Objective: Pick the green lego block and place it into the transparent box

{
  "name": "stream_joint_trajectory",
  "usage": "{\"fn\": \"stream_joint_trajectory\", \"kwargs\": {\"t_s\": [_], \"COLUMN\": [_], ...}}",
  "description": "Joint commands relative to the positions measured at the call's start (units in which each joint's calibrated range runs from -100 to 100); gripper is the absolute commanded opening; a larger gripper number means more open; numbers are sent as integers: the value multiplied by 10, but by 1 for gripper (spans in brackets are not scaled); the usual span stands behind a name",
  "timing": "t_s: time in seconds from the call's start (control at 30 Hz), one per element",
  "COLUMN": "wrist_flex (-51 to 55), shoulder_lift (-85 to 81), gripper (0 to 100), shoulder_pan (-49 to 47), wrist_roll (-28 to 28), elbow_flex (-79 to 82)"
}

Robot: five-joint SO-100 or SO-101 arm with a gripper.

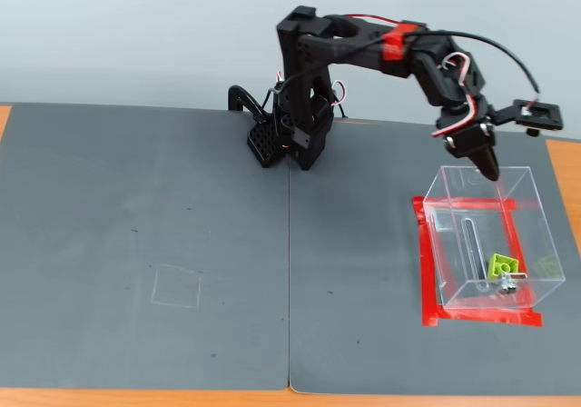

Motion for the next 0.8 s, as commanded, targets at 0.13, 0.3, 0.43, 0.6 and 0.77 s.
{"fn": "stream_joint_trajectory", "kwargs": {"t_s": [0.13,0.3,0.43,0.6,0.77], "wrist_flex": [-5,-6,-7,-7,-7], "shoulder_lift": [-152,-248,-343,-443,-539], "gripper": [2,2,2,2,2], "shoulder_pan": [69,130,203,258,308], "wrist_roll": [1,-1,-4,-4,-4], "elbow_flex": [112,203,314,403,489]}}
